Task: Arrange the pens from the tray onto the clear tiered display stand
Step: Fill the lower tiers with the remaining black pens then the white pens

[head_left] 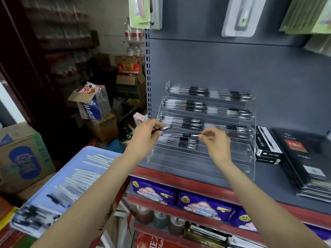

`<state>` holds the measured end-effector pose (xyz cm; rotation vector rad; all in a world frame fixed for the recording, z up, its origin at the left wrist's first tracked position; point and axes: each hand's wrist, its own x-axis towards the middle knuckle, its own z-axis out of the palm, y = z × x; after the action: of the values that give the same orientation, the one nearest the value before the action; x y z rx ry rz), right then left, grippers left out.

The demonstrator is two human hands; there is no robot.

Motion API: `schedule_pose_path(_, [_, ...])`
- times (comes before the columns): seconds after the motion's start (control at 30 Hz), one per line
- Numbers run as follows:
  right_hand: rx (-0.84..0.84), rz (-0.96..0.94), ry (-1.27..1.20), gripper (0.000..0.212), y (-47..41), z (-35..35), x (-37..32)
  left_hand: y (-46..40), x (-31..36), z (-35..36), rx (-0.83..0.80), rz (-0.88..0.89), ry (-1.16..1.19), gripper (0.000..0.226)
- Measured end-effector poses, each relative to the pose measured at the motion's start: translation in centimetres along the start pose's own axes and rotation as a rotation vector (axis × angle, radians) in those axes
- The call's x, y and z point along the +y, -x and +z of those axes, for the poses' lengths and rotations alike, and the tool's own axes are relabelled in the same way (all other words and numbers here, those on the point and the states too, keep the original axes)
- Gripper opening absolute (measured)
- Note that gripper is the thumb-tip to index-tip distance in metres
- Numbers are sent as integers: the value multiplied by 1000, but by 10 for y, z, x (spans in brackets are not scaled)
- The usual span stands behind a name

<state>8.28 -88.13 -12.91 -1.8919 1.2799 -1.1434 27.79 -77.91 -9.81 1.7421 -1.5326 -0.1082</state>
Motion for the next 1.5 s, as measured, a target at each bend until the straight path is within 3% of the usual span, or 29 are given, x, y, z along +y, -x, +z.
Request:
schedule_pose_path(0.17, [-91,-160,394,5,-7,9,3,1,1,-5,-41,47,0,21])
schedule_pose_path(0.4, [-154,-116,540,10,-11,15,-5,-4,-4,3,-164,94,-73,34])
schedule_pose_path(0.5, [-109,-156,521,16,-7,13,-10,-7,-2,5,-163,44,-1,24])
schedule_pose_path(0.57, [-109,-150,300,17,0,9,-17,-9,-1,7,-167,30,42,19])
schedule_pose_path(0.67, [-297,-32,-129,12,8,5,-28,-10,3,15,-197,62,55,15])
schedule_pose_path(0.77, [-269,-31,-205,18,6,1,-26,-14,6,20,-183,91,53,15])
schedule_pose_path(0.9, [-80,22,-154,15,-2,-15,-10,-16,-10,23,-40,70,-71,23])
schedule_pose_path(1.0, [-48,15,-48,8,-5,-19,-2,-13,-20,22,76,-41,-99,38])
schedule_pose_path(1.17, [-98,-62,118,6,-7,-4,-5,-15,-31,25,-32,-214,-11,50])
schedule_pose_path(1.5, [-199,-97,321,7,-17,11,-11,-17,-38,14,-75,-241,102,55])
